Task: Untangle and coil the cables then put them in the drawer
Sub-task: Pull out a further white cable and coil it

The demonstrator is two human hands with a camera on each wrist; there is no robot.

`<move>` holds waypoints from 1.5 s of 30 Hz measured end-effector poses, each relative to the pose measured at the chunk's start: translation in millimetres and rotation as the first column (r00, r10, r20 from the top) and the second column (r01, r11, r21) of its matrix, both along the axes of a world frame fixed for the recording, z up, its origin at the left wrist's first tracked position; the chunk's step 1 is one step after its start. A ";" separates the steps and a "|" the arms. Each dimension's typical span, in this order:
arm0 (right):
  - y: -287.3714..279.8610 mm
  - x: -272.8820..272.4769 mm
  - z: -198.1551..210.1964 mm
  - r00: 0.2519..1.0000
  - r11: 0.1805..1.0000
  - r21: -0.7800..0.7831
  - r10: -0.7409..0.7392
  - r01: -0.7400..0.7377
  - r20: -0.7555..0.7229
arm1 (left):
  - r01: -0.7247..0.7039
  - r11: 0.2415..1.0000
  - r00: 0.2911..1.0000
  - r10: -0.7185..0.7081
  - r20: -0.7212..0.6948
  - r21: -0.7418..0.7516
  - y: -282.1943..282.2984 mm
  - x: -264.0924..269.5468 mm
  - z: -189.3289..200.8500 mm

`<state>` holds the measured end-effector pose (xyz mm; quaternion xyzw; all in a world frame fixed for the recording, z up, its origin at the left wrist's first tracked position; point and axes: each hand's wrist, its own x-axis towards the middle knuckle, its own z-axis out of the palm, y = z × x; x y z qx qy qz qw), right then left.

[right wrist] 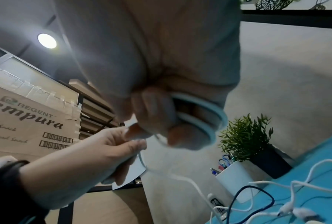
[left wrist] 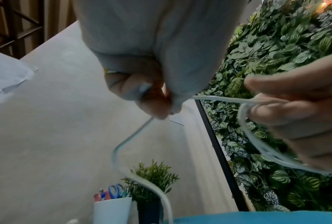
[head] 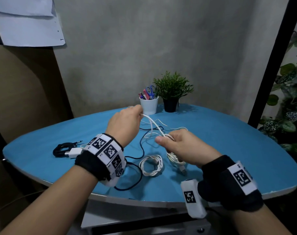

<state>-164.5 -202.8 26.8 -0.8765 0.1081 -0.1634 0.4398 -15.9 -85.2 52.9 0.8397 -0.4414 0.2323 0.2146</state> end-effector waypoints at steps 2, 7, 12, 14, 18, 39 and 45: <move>0.2 -3.6 0.9 0.998 0.988 0.149 0.022 -0.030 0.051 | -0.034 0.999 0.997 0.035 -0.070 0.017 0.9 8.3 -3.0; -7.8 -10.4 21.9 0.920 0.677 0.712 -0.132 -0.188 0.368 | 0.092 0.989 0.922 -0.042 -0.384 0.114 -0.3 10.5 -20.4; -15.4 -7.8 34.6 0.805 0.331 0.838 -0.276 -0.433 0.525 | 0.267 0.940 0.880 -0.148 -0.451 0.214 -5.7 -10.7 -30.7; -16.2 -3.3 33.7 0.745 0.289 0.822 -0.351 -0.490 0.567 | 0.316 0.905 0.886 -0.174 -0.429 0.284 -6.5 -20.5 -33.6; -18.7 7.9 23.9 0.720 0.483 0.821 -0.448 -0.304 0.530 | 0.420 0.858 0.856 -0.265 -0.444 0.296 -3.3 -35.0 -37.7; 11.8 3.5 4.2 0.989 0.937 0.337 0.043 -0.089 0.142 | 0.186 0.982 0.982 -0.184 0.031 -0.043 -3.4 -4.2 -2.3; 9.8 -2.3 24.5 0.897 0.656 0.693 -0.056 -0.299 0.439 | 0.161 0.983 0.986 -0.157 -0.052 0.082 -5.8 -13.7 -17.1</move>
